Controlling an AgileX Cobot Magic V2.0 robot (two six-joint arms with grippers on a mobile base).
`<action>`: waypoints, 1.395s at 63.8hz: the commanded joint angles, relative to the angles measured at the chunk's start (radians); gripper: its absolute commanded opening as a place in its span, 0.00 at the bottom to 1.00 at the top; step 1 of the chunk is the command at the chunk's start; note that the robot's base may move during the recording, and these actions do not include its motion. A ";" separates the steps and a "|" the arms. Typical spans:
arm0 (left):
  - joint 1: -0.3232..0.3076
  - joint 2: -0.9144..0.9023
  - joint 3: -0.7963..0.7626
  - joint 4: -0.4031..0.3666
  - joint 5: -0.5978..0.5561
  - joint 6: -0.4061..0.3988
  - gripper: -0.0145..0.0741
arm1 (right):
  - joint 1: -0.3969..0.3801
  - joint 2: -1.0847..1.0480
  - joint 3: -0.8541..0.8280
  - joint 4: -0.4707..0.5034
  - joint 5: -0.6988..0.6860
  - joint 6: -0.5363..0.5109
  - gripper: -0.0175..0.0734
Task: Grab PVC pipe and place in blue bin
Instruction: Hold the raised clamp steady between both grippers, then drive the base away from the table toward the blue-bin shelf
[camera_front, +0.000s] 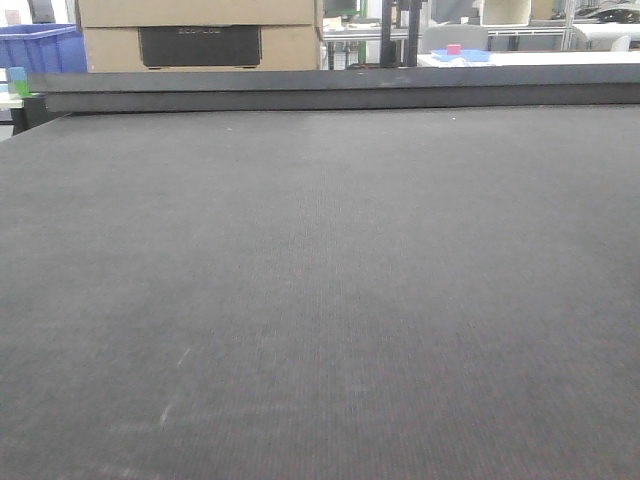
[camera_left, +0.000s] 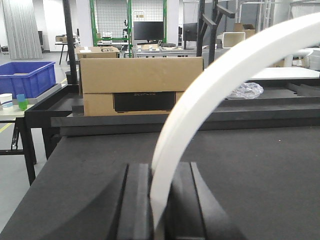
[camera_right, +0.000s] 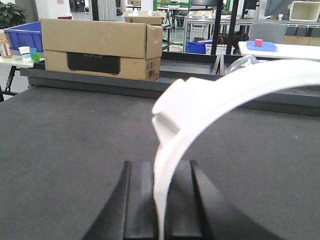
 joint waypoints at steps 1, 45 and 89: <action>-0.008 -0.004 -0.008 -0.004 -0.032 -0.008 0.04 | 0.003 -0.003 -0.001 -0.009 -0.030 -0.006 0.01; -0.008 -0.004 -0.008 -0.004 -0.032 -0.008 0.04 | 0.003 -0.003 -0.001 -0.009 -0.030 -0.006 0.01; -0.008 -0.004 -0.008 -0.004 -0.032 -0.008 0.04 | 0.003 -0.003 -0.001 -0.009 -0.030 -0.006 0.01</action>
